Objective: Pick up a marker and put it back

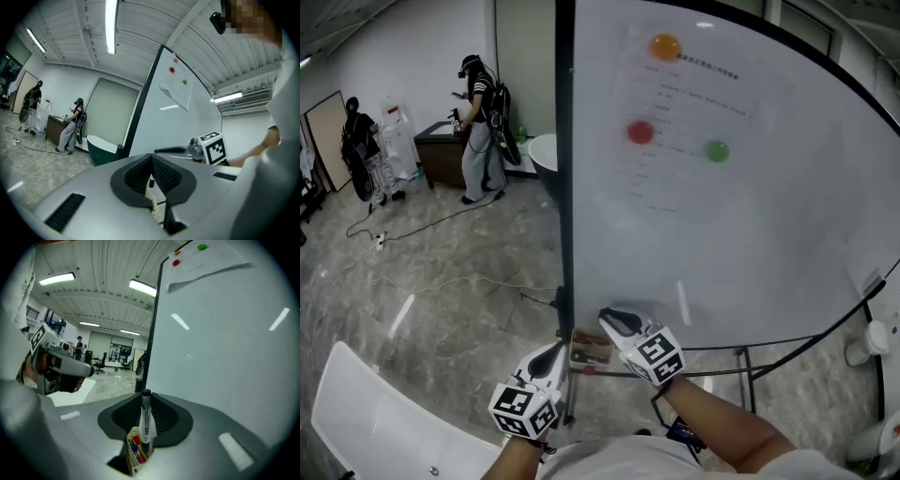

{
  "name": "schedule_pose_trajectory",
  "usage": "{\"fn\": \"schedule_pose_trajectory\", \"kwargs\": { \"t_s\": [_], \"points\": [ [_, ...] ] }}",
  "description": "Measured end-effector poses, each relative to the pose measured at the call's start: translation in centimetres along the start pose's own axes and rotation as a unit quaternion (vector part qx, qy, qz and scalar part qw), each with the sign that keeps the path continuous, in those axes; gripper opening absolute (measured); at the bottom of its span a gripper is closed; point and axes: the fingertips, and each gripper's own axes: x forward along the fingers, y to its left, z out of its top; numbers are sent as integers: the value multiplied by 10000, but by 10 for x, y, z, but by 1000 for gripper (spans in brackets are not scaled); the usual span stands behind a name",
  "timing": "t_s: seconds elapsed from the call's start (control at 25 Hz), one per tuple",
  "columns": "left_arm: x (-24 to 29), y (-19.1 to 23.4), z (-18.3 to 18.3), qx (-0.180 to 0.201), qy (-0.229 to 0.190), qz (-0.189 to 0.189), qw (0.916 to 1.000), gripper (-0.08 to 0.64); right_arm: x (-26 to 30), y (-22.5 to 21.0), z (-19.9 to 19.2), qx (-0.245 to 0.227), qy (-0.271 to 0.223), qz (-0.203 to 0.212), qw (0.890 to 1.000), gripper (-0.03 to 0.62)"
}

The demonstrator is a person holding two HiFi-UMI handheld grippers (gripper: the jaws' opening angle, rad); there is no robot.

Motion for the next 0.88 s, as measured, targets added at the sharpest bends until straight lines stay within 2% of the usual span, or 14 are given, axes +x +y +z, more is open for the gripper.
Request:
{"fn": "schedule_pose_trajectory", "kwargs": {
  "t_s": [0.16, 0.28, 0.4, 0.56, 0.76, 0.88],
  "points": [
    [-12, 8, -11, -205, -12, 166, 9997, 2, 20, 14, -33, -518, 598, 356, 9962, 69],
    [-20, 17, -15, -308, -25, 287, 9991, 2, 38, 27, -53, -987, 954, 620, 9886, 69],
    [-30, 25, -21, -381, 23, 387, 9985, 2, 55, 44, -76, -1506, 1303, 881, 9760, 69],
    [-43, 32, -30, -487, 87, 547, 9973, 2, 72, 62, -106, -2206, 1728, 1097, 9536, 69],
    [-61, 43, -38, -585, 125, 766, 9953, 2, 87, 74, -132, -2574, 2065, 1305, 9349, 69],
    [-72, 51, -46, -667, 145, 916, 9935, 2, 91, 77, -146, -2667, 2227, 1395, 9273, 69]
  ]
}}
